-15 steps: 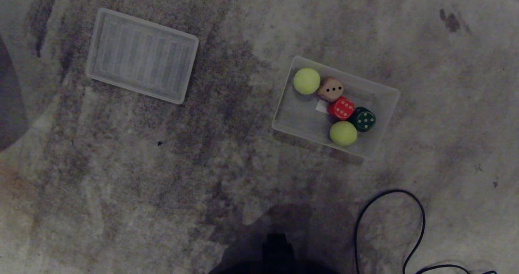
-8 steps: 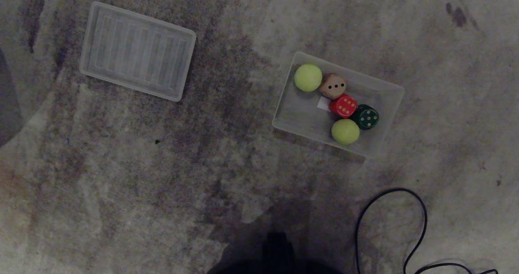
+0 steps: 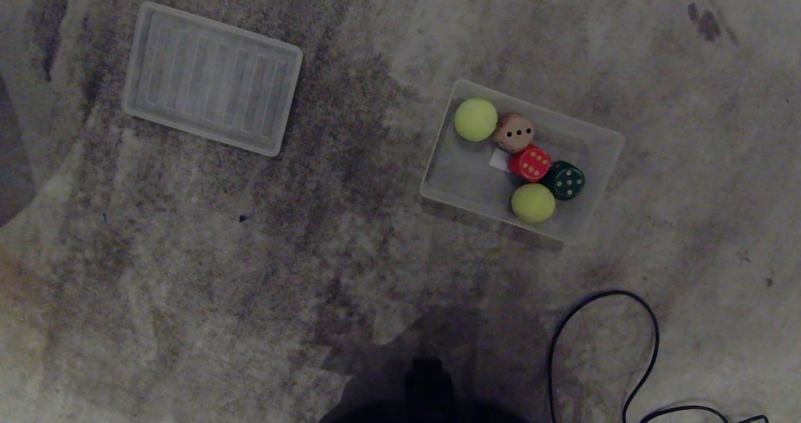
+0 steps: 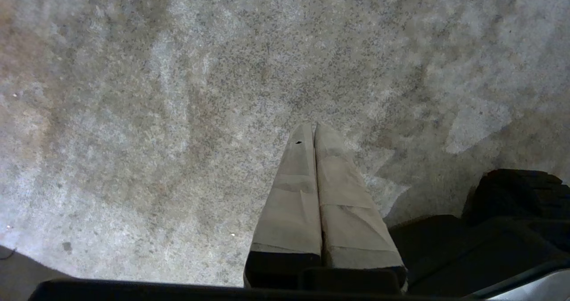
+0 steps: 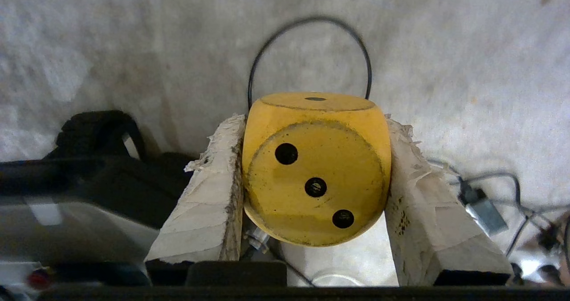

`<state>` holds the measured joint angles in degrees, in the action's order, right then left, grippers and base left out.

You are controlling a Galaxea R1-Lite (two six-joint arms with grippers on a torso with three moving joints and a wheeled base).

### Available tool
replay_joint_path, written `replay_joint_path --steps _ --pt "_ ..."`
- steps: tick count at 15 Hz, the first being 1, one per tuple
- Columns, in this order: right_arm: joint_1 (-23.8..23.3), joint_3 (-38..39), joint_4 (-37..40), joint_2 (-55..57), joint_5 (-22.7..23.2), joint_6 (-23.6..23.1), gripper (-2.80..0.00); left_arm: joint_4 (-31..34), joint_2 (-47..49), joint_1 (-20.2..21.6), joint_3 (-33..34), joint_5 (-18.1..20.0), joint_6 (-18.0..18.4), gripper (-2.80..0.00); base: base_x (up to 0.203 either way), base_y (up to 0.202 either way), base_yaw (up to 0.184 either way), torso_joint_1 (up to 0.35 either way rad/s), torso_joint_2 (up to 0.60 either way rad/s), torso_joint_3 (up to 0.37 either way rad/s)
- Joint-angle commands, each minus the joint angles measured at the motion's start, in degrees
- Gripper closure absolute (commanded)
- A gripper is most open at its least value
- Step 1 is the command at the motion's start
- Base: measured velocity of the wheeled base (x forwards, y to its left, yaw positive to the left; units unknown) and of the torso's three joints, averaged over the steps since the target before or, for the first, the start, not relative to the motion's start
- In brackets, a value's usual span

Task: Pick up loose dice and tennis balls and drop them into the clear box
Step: Put the toys in the box

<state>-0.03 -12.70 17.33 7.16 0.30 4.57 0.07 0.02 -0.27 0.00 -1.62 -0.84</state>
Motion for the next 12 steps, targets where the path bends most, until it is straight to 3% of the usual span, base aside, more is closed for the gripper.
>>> replay_joint_path --steps 1,6,9,12 --pt "-0.7 -3.5 -2.3 17.2 0.0 3.7 0.0 0.0 0.1 0.0 0.1 0.0 0.0 0.0 0.0 0.0 0.0 0.0 0.0 0.0" --pt "0.0 -7.1 -25.2 54.0 0.0 10.9 0.0 0.0 0.1 0.0 0.1 0.0 0.0 0.0 0.0 0.0 0.0 0.0 0.0 0.0" --pt "3.6 -13.8 -40.4 72.6 0.0 14.8 0.0 0.0 0.1 0.0 0.1 0.0 0.0 0.0 0.0 0.0 0.0 0.0 0.0 0.0" --pt "10.1 -23.5 -53.4 84.0 0.0 19.0 0.0 0.0 0.1 0.0 0.1 0.0 0.0 0.0 0.0 0.0 0.0 0.0 0.0 0.0"
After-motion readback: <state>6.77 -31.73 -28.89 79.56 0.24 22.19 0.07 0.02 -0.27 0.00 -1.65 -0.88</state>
